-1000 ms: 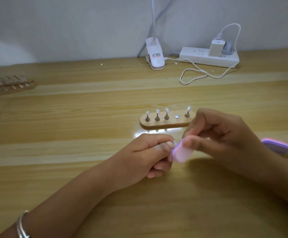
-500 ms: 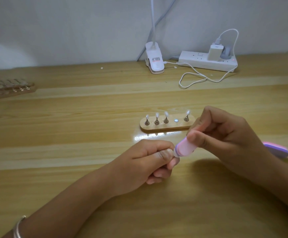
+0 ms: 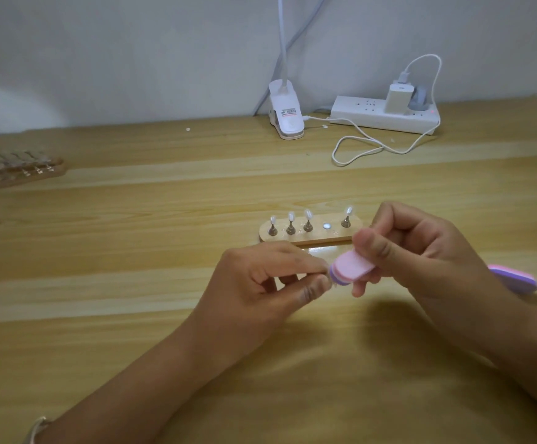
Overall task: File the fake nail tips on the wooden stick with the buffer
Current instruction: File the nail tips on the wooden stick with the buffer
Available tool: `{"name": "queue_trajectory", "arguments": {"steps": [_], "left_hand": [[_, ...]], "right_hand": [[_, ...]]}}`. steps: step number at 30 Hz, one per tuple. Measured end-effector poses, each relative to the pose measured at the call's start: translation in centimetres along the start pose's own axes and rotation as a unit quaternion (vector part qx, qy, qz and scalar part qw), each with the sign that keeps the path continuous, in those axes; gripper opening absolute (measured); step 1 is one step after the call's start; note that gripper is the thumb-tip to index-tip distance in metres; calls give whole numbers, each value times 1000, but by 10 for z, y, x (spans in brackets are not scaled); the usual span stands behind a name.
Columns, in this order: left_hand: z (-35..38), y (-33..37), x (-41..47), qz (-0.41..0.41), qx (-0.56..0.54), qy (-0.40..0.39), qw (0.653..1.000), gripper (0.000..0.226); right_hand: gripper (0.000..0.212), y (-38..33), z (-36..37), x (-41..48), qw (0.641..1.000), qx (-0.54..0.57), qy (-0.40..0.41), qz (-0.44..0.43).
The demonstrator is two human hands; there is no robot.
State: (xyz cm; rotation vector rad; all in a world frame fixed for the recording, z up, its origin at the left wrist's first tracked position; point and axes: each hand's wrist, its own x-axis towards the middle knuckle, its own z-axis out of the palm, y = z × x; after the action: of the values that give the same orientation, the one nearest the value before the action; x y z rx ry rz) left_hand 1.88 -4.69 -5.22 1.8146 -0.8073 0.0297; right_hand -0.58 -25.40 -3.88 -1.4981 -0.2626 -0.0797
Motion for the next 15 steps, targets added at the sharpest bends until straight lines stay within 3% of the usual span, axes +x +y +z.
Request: {"name": "queue_trajectory", "arguments": {"steps": [12,15], "left_hand": [[3,2,1,5,39,16,999,9],[3,2,0,11,43,3,999,14]], "right_hand": [[31,4,1,4,995,-97,15,-22],[31,9,6,1,993,-111,-20,-38]]}}
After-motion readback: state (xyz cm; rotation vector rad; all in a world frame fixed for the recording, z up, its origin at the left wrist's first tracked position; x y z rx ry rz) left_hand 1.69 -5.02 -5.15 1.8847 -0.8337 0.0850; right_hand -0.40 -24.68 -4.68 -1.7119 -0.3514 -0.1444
